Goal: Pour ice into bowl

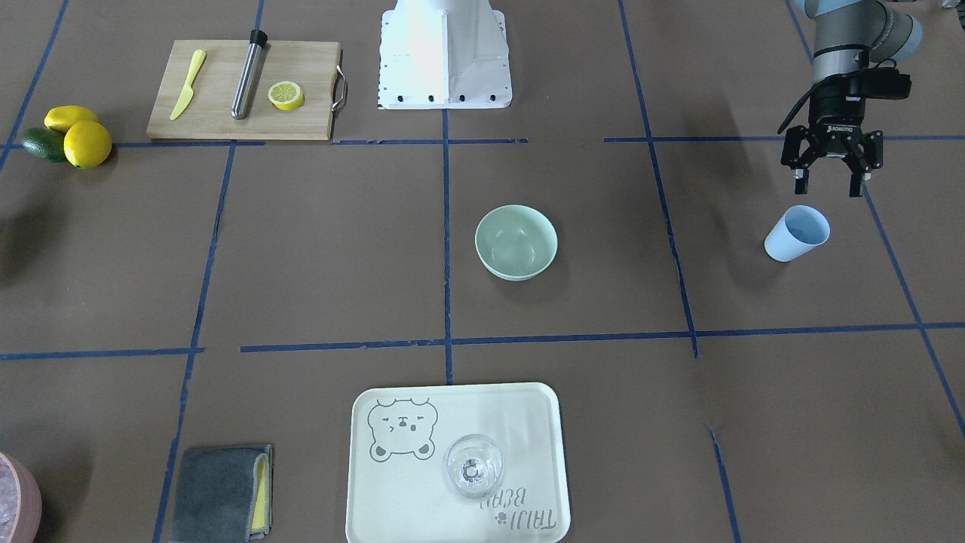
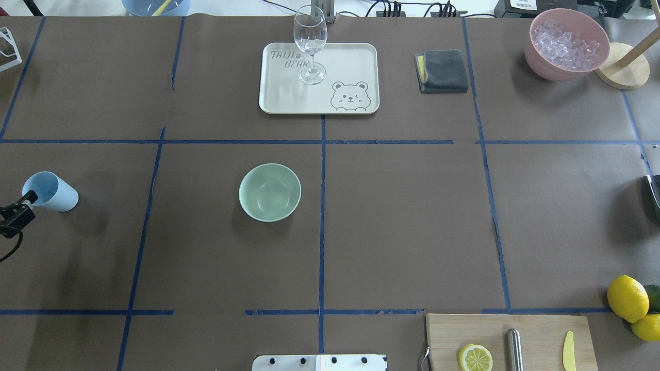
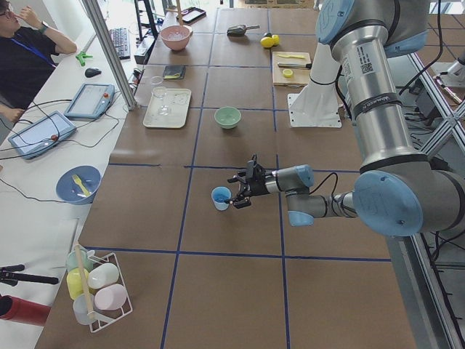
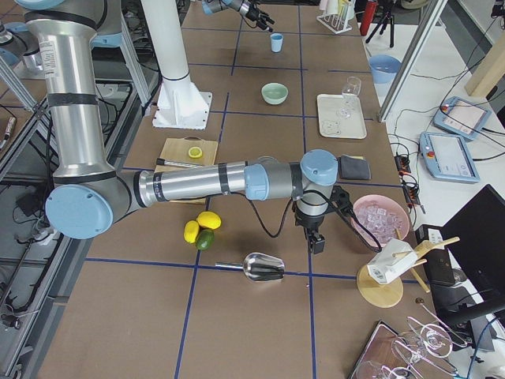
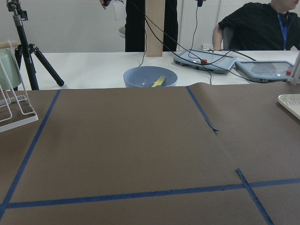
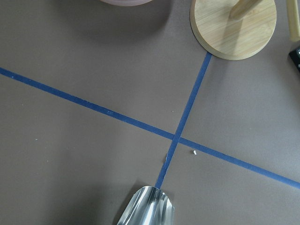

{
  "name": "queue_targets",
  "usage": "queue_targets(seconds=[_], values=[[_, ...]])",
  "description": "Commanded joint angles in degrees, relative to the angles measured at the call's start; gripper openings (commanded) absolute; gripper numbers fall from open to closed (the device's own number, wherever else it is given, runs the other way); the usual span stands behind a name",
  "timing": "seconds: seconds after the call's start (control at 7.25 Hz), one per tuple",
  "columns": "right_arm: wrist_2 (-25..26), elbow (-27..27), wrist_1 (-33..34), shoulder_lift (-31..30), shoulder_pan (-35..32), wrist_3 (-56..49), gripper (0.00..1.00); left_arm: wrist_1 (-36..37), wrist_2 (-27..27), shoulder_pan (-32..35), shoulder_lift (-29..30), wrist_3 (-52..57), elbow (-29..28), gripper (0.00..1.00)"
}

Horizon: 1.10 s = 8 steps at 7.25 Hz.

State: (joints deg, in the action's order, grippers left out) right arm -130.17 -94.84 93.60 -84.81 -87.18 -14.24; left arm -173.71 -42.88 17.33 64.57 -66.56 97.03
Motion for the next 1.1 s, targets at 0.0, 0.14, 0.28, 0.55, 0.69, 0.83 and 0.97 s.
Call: queue_targets(seconds=[0.0,0.14,0.28,0.55,0.69,0.83,0.97], values=[[0.0,0.0,-0.7,-0.1,0.0,0.1,1.0,1.7,4.1,-3.3,0.7,-1.9,-1.2,1.0],[0.0,0.1,-0.9,-0.2,0.0,0.1,1.0,4.1,5.1,-4.5,1.7,-3.9,-1.3,1.0],[0.1,0.1,-0.9,-0.2,0.0,0.1,1.0,6.5,5.9,-5.4,3.6,-5.0,-2.2,1.0],[0.1,0.2,-0.9,-0.3,0.0,0.1,1.0,6.7,6.7,-5.5,7.4,-5.0,-6.6,1.0],[0.1,0.2,-0.9,-0.2,0.0,0.1,1.0,6.6,6.7,-5.4,7.5,-5.0,-7.3,1.0],[0.2,0.2,-0.9,-0.2,0.0,0.1,1.0,6.5,6.6,-5.4,7.7,-5.0,-8.0,1.0],[0.2,0.2,-0.9,-0.2,0.0,0.1,1.0,6.3,6.5,-5.4,9.8,-5.0,-10.6,1.0]])
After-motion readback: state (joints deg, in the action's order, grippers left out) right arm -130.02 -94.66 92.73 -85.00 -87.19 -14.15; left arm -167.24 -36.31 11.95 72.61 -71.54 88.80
